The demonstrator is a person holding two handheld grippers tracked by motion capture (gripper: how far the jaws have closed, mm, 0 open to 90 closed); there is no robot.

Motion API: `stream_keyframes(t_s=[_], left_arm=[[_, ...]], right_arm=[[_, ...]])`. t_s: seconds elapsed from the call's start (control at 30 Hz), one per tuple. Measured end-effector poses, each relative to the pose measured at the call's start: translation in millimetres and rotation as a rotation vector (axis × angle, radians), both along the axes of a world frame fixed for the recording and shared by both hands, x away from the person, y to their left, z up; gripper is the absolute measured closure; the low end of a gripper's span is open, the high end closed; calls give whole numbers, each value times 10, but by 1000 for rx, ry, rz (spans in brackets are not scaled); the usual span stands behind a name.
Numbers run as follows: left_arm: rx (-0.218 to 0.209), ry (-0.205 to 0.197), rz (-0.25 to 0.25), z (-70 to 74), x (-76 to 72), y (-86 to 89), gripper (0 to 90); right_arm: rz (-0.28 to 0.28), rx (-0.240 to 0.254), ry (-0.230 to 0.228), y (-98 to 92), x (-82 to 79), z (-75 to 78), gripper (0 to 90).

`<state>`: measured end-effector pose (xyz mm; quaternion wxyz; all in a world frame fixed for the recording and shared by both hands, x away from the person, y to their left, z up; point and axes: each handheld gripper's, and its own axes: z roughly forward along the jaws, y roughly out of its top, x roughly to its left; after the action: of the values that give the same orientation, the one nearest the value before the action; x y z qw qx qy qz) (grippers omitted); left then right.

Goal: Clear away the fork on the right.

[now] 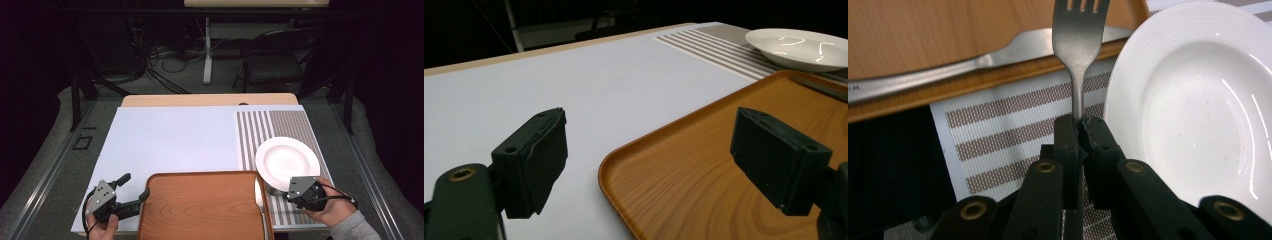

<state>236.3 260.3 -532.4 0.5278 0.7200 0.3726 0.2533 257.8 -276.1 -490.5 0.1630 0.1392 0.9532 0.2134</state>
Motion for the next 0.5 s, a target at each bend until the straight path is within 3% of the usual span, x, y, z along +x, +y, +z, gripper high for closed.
stream_keyframes(t_s=[0.13, 0.5], left_arm=[[0, 0, 1, 0, 0, 0, 153], [0, -2, -2, 4, 0, 12, 153]], right_arm=[[-3, 16, -2, 100, -40, 39, 856], [75, 12, 0, 497, -127, 107, 855]])
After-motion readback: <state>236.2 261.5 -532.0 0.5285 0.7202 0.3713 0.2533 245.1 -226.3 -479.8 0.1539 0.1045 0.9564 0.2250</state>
